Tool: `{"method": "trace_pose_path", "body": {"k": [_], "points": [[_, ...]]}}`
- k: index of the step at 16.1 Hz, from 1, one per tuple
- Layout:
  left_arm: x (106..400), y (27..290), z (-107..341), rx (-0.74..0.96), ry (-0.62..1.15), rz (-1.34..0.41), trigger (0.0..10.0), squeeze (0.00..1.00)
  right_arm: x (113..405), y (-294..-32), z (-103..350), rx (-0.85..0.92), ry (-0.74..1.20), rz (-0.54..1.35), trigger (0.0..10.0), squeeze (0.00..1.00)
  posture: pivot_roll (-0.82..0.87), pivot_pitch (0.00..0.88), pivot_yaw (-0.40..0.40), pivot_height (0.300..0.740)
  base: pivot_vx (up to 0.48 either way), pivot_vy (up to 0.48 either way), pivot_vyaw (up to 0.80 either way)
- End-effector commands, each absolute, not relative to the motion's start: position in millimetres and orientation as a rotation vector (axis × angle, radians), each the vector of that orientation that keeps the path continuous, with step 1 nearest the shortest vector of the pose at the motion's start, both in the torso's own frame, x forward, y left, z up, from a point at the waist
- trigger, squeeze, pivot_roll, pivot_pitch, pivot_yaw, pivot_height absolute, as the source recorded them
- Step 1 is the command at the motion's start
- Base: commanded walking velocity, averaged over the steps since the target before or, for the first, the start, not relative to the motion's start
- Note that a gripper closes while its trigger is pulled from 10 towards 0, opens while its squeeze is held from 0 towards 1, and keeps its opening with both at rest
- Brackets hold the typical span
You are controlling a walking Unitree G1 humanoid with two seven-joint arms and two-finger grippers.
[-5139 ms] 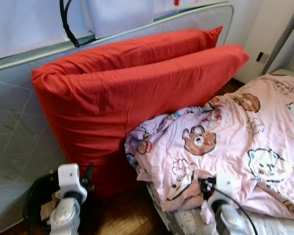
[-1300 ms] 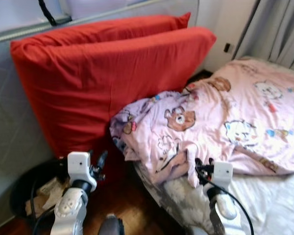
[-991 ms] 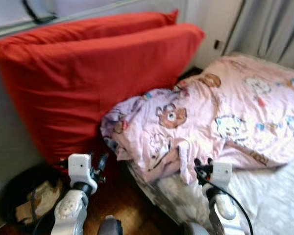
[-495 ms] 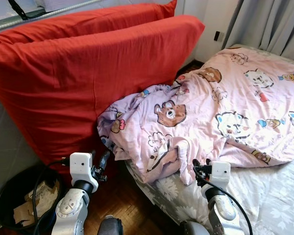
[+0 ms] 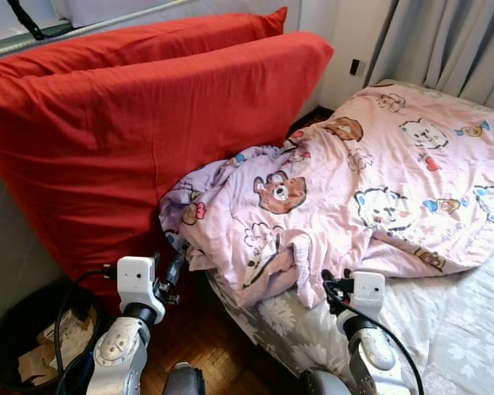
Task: Clean up the room
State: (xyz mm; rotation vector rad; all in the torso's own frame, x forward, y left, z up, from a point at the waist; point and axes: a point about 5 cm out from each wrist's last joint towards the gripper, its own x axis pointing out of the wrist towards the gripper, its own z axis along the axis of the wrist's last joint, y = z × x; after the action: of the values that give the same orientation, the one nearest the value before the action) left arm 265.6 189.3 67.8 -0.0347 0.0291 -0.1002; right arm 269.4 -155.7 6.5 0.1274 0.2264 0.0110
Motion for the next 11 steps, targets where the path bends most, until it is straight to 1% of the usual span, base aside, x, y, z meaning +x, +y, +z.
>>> {"method": "trace_pose_path", "body": {"k": [1, 6, 9, 11], "points": [[266.3, 189.5, 69.1, -0.043, 0.031, -0.103, 10.0, 0.00, 267.7, -153.6, 5.4, 0.124, 0.229, 0.018, 10.0, 0.00, 0.03, 0.077, 0.002, 0.620, 0.000, 0.000, 0.00], [266.4, 189.9, 69.1, -0.039, 0.032, -0.105, 10.0, 0.00, 266.0, -154.0, 4.4, 0.132, 0.227, 0.018, 10.0, 0.00, 0.03, 0.078, 0.004, 0.620, 0.000, 0.000, 0.00], [266.7, 190.0, 69.1, -0.038, 0.034, -0.107, 10.0, 0.00, 264.8, -150.7, 3.6, 0.109, 0.229, 0.054, 10.0, 0.00, 0.03, 0.079, 0.004, 0.620, 0.000, 0.000, 0.00], [266.8, 190.0, 69.1, -0.037, 0.035, -0.107, 10.0, 0.00, 264.1, -149.1, 3.5, 0.098, 0.226, 0.073, 10.0, 0.00, 0.03, 0.079, 0.004, 0.620, 0.000, 0.000, 0.67]]}}
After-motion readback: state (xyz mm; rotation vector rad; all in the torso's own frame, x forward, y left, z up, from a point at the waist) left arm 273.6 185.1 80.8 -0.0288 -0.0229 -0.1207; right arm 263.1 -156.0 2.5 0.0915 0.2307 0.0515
